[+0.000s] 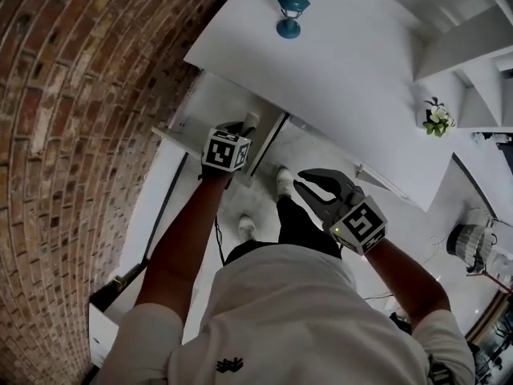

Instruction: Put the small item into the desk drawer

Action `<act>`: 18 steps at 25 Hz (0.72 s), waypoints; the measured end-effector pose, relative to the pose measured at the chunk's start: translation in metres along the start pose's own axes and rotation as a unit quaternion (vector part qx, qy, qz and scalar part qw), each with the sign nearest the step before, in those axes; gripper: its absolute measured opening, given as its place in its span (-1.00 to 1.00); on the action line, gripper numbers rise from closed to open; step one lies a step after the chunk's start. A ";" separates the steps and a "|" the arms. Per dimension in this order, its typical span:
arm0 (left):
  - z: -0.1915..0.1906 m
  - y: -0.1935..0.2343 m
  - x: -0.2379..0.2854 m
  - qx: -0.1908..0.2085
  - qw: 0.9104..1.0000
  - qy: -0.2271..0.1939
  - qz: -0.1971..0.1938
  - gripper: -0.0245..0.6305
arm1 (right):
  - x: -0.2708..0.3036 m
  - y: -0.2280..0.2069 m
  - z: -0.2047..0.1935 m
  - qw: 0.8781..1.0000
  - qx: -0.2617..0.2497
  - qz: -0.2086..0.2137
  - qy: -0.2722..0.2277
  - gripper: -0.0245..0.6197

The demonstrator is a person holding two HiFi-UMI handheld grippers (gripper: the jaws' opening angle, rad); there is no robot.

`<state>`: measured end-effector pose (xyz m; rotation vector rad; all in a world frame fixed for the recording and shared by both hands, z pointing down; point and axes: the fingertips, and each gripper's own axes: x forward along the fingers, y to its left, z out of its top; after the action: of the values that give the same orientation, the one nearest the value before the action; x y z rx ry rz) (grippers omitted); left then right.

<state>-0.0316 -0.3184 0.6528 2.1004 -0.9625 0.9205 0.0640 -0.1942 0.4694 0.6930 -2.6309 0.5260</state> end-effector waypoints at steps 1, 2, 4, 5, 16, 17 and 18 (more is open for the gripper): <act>-0.001 0.003 0.012 -0.003 1.000 0.008 0.002 -0.55 | 0.001 -0.005 -0.004 1.000 0.002 0.004 0.006 -0.70; -0.003 0.006 0.023 -0.005 1.000 0.016 0.005 -0.55 | 0.002 -0.009 -0.007 1.000 0.005 0.008 0.012 -0.70; -0.008 0.013 0.044 -0.007 0.999 0.033 0.011 -0.55 | 0.005 -0.019 -0.011 1.000 0.011 0.012 0.020 -0.70; -0.010 0.017 0.054 -0.007 0.999 0.041 0.015 -0.54 | 0.006 -0.024 -0.012 1.000 0.015 0.011 0.022 -0.70; -0.036 0.049 0.143 0.010 0.994 0.101 0.044 -0.54 | 0.010 -0.070 -0.033 0.998 0.038 0.008 0.047 -0.70; -0.040 0.049 0.151 0.006 0.994 0.103 0.040 -0.54 | 0.010 -0.073 -0.035 0.998 0.039 0.007 0.050 -0.70; -0.043 0.050 0.157 0.004 0.994 0.106 0.039 -0.54 | 0.010 -0.076 -0.036 0.998 0.041 0.006 0.052 -0.70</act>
<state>-0.0098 -0.3687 0.8144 1.9362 -0.9364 1.1634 0.1054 -0.2439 0.5247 0.6551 -2.5297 0.6582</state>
